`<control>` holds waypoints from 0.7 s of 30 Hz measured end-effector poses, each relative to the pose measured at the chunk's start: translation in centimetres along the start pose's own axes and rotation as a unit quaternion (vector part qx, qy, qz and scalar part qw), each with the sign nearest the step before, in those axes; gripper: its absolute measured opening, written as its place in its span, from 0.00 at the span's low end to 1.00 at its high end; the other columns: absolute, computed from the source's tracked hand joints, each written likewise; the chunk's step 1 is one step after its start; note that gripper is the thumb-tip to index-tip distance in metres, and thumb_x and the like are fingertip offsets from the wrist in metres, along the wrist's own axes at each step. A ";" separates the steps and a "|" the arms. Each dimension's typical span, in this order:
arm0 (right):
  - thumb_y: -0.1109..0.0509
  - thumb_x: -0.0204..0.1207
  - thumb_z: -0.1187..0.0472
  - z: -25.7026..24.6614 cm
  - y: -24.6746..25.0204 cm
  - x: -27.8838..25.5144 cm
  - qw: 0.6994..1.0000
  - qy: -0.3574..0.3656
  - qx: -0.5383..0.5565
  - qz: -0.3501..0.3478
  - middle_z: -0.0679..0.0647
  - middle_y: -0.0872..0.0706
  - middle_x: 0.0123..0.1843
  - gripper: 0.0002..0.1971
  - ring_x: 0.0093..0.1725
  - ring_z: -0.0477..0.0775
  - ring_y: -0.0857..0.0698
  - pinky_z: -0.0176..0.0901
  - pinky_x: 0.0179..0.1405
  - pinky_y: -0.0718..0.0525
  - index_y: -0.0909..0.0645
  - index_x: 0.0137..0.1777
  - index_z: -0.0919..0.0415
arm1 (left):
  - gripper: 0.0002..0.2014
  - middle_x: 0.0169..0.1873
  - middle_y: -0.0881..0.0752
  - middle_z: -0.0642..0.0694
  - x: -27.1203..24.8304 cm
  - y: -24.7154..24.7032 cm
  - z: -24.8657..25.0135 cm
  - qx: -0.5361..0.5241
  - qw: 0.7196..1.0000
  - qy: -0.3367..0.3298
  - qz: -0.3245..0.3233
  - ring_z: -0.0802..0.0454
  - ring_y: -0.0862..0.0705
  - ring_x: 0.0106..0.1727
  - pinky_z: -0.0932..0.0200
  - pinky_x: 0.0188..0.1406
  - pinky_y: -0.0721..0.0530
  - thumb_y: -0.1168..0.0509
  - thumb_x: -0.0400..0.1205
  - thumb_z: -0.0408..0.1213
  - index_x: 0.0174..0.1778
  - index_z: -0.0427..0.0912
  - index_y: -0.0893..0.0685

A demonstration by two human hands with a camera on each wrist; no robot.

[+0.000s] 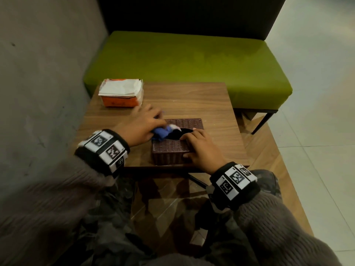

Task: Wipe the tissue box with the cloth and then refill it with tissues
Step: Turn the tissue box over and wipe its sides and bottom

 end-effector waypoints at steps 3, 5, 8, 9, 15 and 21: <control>0.24 0.74 0.60 0.5 0.3 -1.0 0.998 -0.016 0.052 0.037 0.54 0.24 0.71 0.26 0.79 0.57 0.38 0.44 0.73 0.35 0.26 0.71 0.56 | 0.15 0.47 0.20 0.37 -4.7 1.1 -4.3 -0.195 0.945 0.199 0.172 0.40 0.24 0.50 0.56 0.50 0.31 0.37 0.70 0.41 0.50 0.40 0.15; 0.24 0.74 0.59 0.9 0.3 -1.8 0.993 -0.042 0.082 0.069 0.53 0.25 0.71 0.25 0.78 0.56 0.39 0.45 0.74 0.35 0.26 0.70 0.55 | 0.14 0.46 0.18 0.37 -9.1 0.4 -5.7 -0.336 0.833 0.360 0.254 0.46 0.22 0.50 0.62 0.48 0.28 0.41 0.71 0.42 0.45 0.37 0.16; 0.24 0.73 0.60 1.1 0.4 -2.7 0.975 -0.082 0.148 0.145 0.52 0.25 0.70 0.24 0.77 0.55 0.39 0.37 0.71 0.38 0.25 0.69 0.56 | 0.13 0.35 0.18 0.41 -12.4 -3.3 -3.1 -0.516 0.678 0.488 0.190 0.43 0.22 0.40 0.55 0.36 0.25 0.40 0.75 0.46 0.34 0.39 0.20; 0.23 0.73 0.60 1.1 0.4 -2.9 0.965 -0.094 0.171 0.174 0.52 0.24 0.70 0.24 0.77 0.55 0.39 0.34 0.69 0.39 0.25 0.68 0.57 | 0.15 0.32 0.19 0.43 -12.0 -4.7 -1.1 -0.596 0.622 0.487 0.142 0.44 0.22 0.36 0.56 0.33 0.25 0.38 0.77 0.49 0.33 0.40 0.20; 0.26 0.65 0.67 -2.0 -0.1 -4.3 0.897 -0.054 0.225 0.377 0.47 0.22 0.63 0.23 0.72 0.46 0.39 0.43 0.72 0.37 0.22 0.62 0.61 | 0.46 0.53 0.13 0.48 -7.5 -6.8 3.6 -0.631 0.613 0.453 0.145 0.57 0.14 0.52 0.67 0.48 0.17 0.21 0.54 0.63 0.62 0.39 0.25; 0.28 0.69 0.60 -3.5 -1.2 -5.0 0.880 -0.020 0.272 0.388 0.34 0.27 0.64 0.23 0.76 0.47 0.37 0.35 0.77 0.41 0.27 0.64 0.51 | 0.47 0.59 0.15 0.43 -7.2 -6.4 3.1 -0.661 0.550 0.444 0.251 0.53 0.14 0.56 0.62 0.48 0.14 0.17 0.51 0.47 0.66 0.39 0.27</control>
Point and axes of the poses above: each hand's wrist, its own x-axis towards the middle knuckle, its own y-axis out of the back of the hand, z = x × y, the point moved 8 cm from there along x, towards the middle knuckle
